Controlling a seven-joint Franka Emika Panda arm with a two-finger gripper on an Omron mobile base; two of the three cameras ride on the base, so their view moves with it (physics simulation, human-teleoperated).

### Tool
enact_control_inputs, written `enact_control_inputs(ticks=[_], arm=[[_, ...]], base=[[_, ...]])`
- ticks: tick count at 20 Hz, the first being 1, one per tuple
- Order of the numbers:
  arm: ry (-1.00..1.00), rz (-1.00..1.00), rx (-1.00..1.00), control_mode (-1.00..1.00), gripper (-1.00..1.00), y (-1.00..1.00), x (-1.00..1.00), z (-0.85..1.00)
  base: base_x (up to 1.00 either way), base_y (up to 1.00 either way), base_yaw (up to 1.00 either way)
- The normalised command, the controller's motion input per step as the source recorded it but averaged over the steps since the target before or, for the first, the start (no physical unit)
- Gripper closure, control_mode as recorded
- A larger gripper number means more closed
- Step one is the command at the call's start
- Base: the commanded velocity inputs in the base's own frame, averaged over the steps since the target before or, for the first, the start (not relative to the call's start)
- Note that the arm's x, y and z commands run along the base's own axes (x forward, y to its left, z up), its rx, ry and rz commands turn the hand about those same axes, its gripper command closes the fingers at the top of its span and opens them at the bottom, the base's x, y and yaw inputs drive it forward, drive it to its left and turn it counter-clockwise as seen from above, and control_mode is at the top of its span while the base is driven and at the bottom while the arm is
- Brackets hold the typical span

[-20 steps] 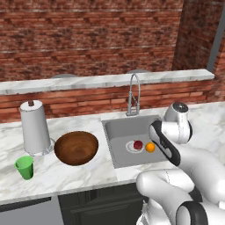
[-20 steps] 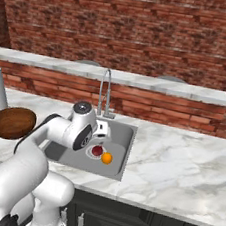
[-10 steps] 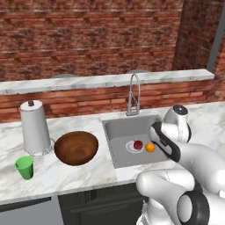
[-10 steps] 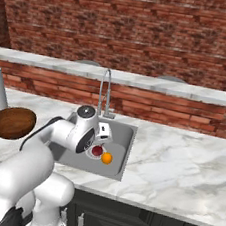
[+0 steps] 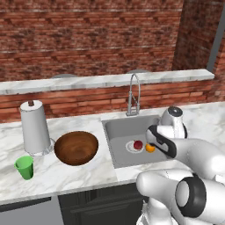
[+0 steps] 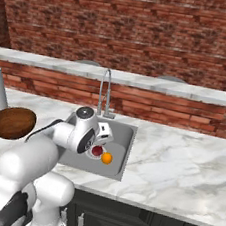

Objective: Remove the orange and pear from the sink. Then move the bowl and cup from the counter to the sink for washing.

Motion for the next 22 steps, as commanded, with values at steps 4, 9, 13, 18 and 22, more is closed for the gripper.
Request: enact_control_inputs(ticks=[4, 9, 13, 18, 22], arm=[[0.0, 0.0, -0.09, -1.0, -1.0, 0.0, 0.14, -0.13], [0.0, 0.01, -0.09, -1.0, -1.0, 0.0, 0.13, -0.16], [0.0, 0.02, -0.06, -1.0, -1.0, -0.02, 0.1, -0.18], [0.0, 0.04, -0.05, -1.0, -1.0, 0.0, 0.12, -0.17], [0.0, 0.06, -0.01, -1.0, -1.0, 0.0, 0.11, -0.18]], base=[[0.0, 0.0, 0.0], [0.0, 0.0, 0.0], [0.0, 0.0, 0.0], [0.0, 0.0, 0.0], [0.0, 0.0, 0.0]])
